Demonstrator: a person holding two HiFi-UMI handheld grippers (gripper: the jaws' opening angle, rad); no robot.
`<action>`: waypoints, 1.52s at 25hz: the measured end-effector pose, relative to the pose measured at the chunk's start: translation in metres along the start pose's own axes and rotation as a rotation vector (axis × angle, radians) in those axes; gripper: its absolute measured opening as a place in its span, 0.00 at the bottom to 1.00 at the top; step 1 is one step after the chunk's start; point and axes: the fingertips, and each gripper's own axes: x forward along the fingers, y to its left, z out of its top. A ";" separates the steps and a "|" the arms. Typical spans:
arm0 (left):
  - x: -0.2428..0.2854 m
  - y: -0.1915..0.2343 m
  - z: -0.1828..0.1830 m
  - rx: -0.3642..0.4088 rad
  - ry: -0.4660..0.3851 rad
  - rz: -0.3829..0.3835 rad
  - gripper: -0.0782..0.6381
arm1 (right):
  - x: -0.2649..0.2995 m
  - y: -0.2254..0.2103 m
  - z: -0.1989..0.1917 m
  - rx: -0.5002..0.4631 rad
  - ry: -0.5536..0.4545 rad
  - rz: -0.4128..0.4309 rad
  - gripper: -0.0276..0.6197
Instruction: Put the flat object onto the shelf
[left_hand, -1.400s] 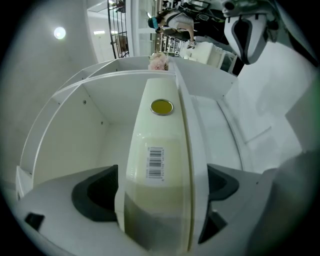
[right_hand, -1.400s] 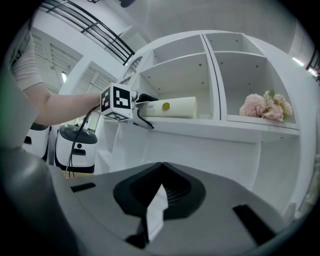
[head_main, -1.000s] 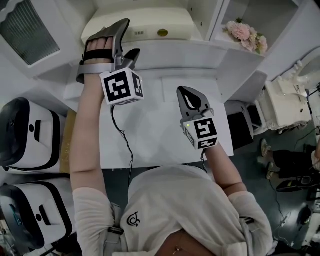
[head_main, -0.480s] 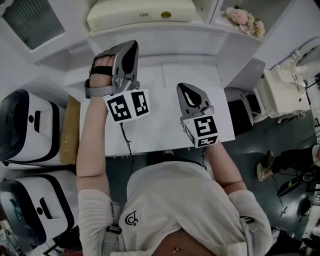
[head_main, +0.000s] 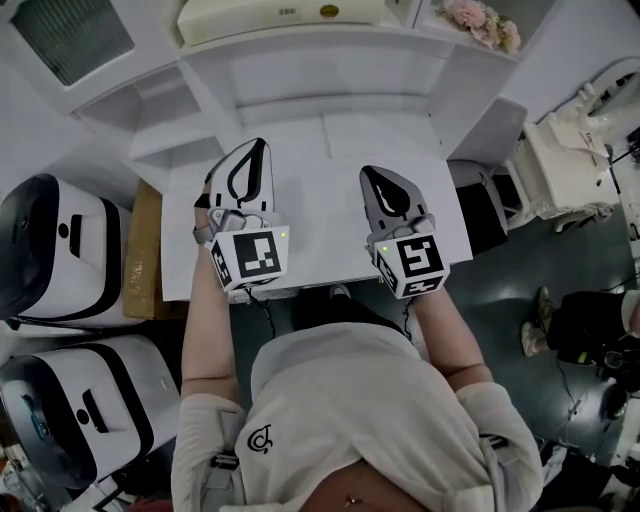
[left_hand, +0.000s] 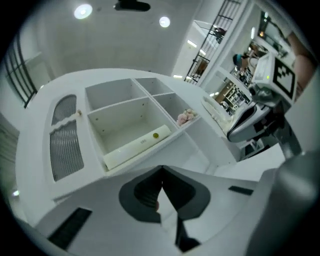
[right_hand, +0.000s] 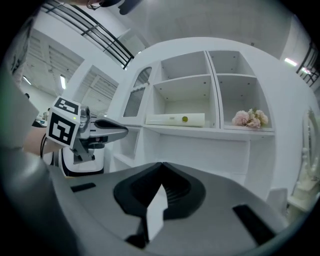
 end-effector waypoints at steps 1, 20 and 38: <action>-0.007 -0.004 -0.003 -0.061 -0.004 -0.018 0.13 | -0.003 0.002 0.001 0.006 -0.010 -0.002 0.05; -0.083 -0.044 -0.030 -0.524 -0.020 -0.105 0.13 | -0.047 0.025 -0.006 0.013 -0.063 -0.003 0.05; -0.091 -0.052 -0.016 -0.522 -0.025 -0.150 0.13 | -0.054 0.040 0.000 -0.023 -0.082 0.007 0.05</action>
